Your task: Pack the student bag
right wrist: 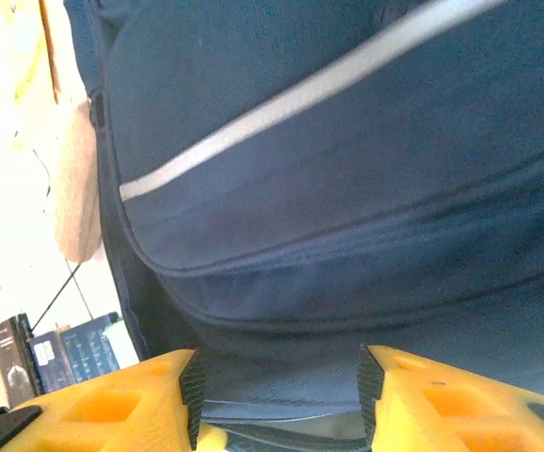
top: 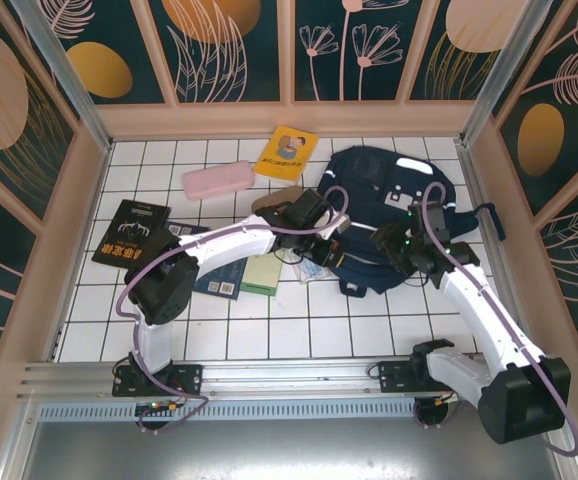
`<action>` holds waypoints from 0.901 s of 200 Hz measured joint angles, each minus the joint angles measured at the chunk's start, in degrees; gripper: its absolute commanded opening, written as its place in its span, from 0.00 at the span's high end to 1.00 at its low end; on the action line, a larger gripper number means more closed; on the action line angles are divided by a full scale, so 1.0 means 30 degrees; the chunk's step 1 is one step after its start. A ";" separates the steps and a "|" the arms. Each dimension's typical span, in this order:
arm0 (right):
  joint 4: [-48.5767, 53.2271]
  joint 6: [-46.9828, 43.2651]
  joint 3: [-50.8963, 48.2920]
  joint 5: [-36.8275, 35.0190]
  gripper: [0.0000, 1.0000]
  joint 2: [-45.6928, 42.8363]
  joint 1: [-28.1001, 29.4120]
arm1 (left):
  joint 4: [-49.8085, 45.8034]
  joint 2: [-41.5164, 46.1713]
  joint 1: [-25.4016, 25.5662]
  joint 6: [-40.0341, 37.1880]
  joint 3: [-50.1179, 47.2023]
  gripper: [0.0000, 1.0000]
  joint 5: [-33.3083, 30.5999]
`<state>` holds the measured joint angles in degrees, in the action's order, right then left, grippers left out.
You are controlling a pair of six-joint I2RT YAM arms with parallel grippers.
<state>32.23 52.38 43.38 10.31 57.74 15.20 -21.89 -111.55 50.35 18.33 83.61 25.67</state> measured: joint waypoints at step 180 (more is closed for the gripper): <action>-0.4845 0.6215 -0.4415 -0.0364 0.47 0.0743 0.2288 | -0.0947 -0.0109 0.0226 -0.1231 -0.0408 0.75 -0.1341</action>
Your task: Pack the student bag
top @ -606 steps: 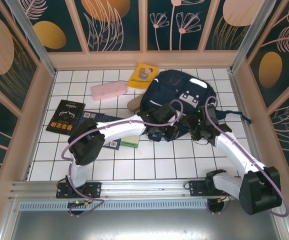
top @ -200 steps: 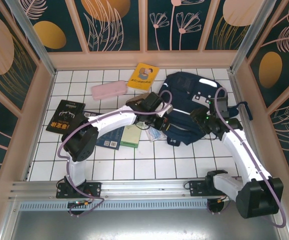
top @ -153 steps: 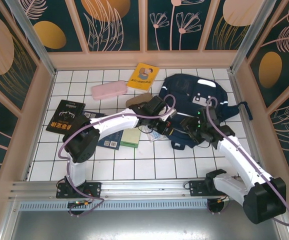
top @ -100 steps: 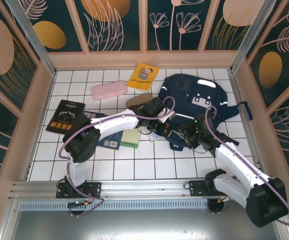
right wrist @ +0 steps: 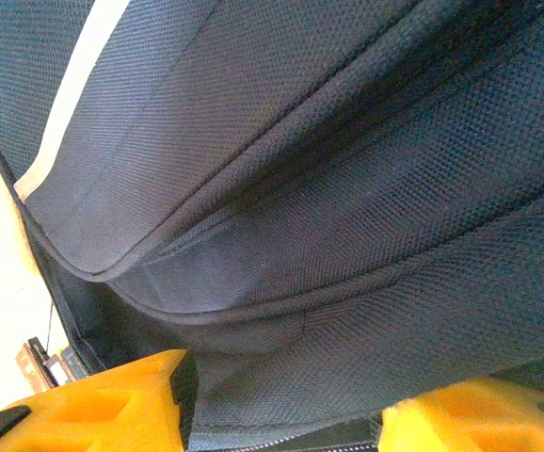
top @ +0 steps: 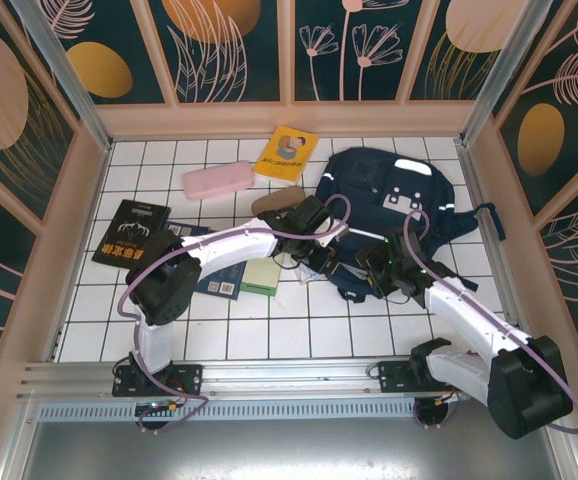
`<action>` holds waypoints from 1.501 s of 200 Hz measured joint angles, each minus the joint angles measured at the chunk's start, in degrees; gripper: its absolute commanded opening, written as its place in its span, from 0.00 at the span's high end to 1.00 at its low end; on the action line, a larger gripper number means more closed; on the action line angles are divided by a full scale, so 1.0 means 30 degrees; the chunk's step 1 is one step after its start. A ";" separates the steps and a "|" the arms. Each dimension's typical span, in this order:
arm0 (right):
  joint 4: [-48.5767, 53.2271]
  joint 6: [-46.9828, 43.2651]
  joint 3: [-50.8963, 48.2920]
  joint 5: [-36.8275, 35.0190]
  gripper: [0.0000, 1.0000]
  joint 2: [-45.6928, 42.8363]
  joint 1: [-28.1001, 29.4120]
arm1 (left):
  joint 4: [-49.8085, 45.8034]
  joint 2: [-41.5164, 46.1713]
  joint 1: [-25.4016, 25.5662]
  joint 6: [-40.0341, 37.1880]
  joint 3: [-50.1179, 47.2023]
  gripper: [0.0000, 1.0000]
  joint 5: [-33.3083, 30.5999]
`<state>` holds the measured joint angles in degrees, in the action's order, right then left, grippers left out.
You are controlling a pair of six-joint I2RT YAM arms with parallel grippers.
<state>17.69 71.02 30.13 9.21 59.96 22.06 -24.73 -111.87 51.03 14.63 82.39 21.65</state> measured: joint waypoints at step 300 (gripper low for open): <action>0.0940 -0.1326 0.1362 -0.0372 1.00 0.1195 -0.1049 | 0.1348 -0.0182 -0.0007 0.0182 -0.1304 1.00 -0.1749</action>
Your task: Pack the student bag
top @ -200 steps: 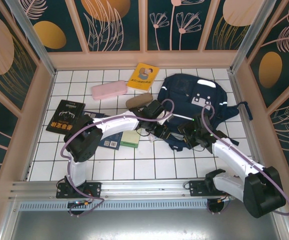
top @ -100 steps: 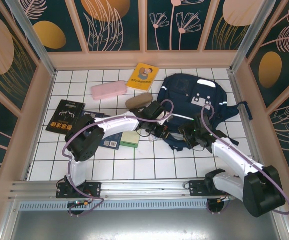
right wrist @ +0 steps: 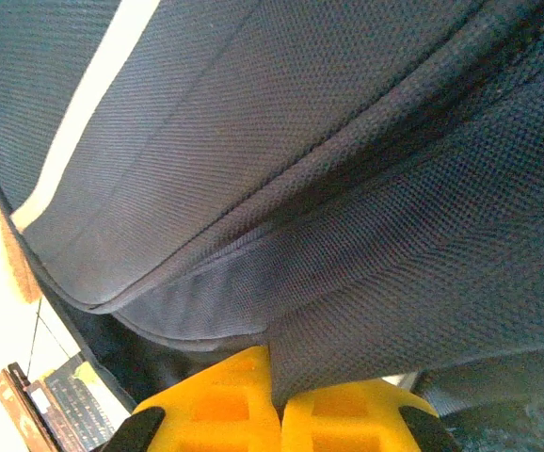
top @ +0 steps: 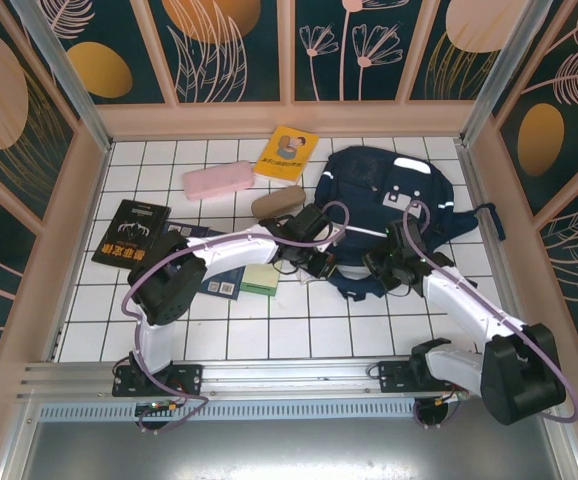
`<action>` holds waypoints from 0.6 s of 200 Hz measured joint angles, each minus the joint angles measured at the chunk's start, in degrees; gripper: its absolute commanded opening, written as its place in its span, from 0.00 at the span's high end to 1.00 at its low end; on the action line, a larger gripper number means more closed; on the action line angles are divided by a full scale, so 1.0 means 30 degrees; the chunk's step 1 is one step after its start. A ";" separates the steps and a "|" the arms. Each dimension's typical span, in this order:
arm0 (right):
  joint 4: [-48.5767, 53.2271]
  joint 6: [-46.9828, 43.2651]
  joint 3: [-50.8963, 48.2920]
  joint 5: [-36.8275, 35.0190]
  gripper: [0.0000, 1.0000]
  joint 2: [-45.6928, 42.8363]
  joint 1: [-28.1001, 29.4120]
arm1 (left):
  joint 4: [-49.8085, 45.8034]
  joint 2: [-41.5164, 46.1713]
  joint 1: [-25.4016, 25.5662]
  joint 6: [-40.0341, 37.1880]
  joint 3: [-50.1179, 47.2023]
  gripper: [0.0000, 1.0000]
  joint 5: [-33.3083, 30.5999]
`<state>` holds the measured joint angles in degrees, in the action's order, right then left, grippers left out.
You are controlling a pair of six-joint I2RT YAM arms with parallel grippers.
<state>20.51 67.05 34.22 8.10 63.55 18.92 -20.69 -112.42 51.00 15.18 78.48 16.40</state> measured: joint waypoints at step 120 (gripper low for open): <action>0.1319 -0.2929 0.0663 0.0765 1.00 -0.2113 -0.4153 | -0.3002 -0.2565 -0.3213 -0.0998 0.5122 1.00 -0.1100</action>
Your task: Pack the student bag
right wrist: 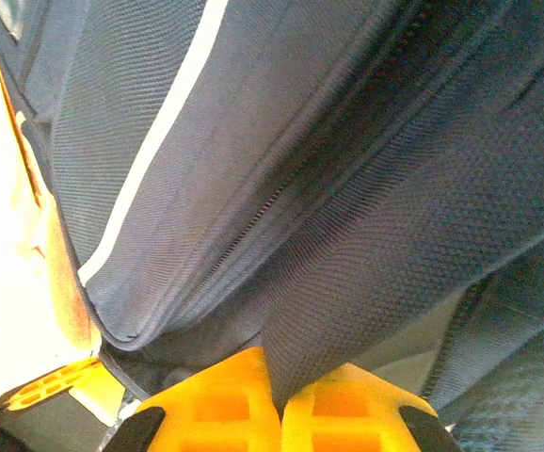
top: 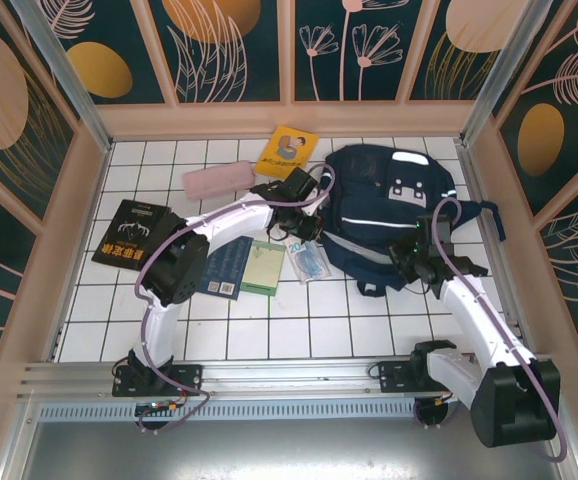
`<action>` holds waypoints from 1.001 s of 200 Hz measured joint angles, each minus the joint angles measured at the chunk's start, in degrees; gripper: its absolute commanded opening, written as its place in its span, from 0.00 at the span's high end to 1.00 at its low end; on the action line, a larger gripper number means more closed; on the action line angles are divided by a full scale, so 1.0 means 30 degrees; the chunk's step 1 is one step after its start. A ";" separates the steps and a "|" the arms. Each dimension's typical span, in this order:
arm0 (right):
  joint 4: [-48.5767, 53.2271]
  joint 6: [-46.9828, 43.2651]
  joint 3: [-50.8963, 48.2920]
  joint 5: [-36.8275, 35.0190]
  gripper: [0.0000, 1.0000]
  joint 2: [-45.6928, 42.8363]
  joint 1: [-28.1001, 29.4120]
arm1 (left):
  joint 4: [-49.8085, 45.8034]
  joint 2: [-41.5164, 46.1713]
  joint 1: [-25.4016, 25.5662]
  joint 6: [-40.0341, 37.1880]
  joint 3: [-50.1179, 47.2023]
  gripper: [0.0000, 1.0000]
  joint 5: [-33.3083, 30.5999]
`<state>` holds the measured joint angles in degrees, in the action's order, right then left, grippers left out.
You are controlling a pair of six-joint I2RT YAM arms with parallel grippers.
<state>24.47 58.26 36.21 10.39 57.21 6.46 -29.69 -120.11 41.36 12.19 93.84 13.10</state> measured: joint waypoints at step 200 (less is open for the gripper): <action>0.0372 0.2914 0.0758 -0.0459 0.42 0.0561 0.5559 | 0.2550 0.2127 0.2492 0.1537 -0.3541 1.00 0.3883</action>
<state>25.58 67.00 38.48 9.02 58.89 23.14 -22.04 -113.73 48.84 16.80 83.22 24.75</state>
